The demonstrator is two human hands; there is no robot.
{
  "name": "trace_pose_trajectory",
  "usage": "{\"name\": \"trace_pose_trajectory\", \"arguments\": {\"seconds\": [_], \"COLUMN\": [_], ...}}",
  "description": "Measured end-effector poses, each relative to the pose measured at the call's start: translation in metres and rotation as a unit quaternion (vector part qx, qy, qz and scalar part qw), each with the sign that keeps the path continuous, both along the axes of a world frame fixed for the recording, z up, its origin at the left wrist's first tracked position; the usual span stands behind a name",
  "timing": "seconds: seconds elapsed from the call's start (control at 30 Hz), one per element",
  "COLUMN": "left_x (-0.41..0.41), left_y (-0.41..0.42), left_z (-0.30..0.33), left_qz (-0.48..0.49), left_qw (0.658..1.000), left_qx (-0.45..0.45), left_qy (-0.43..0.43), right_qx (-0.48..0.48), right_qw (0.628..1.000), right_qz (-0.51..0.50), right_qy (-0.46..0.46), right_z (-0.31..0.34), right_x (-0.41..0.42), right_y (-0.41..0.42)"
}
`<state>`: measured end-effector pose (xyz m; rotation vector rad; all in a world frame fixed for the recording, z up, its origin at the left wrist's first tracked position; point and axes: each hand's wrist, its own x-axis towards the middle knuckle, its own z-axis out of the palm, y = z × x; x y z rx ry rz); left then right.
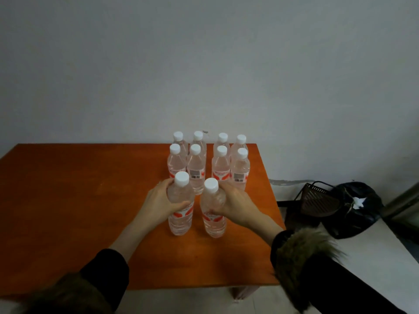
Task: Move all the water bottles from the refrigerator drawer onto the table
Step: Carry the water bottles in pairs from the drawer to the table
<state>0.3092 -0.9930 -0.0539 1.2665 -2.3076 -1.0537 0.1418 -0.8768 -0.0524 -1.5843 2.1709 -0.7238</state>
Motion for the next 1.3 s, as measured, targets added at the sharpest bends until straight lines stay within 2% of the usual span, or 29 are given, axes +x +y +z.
{"name": "trace_pose_trajectory", "arguments": {"seconds": [0.27,0.5,0.8,1.07,1.3], "left_x": [-0.007,-0.013,-0.02,-0.023,-0.019], "left_y": [-0.072,-0.111,-0.113,-0.106,-0.089], "left_z": [-0.025,-0.039,-0.055,-0.061,-0.059], "left_qz": [-0.041,-0.072,-0.039,0.005,0.017], "left_qw": [0.999,0.997,0.998,0.987,0.994], "left_qx": [0.017,0.031,0.05,0.115,0.088], "left_qy": [0.009,0.022,0.03,0.109,0.069], "right_qx": [-0.004,-0.002,0.018,0.001,-0.038], "right_qw": [0.998,0.996,0.989,0.978,0.967], "right_qz": [-0.04,-0.067,-0.111,-0.152,-0.175], "right_qy": [-0.039,-0.052,-0.093,-0.14,-0.182], "right_z": [-0.023,-0.036,-0.046,-0.053,-0.045], "right_x": [0.002,0.0,-0.007,-0.001,0.02], "right_y": [-0.077,-0.107,-0.116,-0.116,-0.096]}}
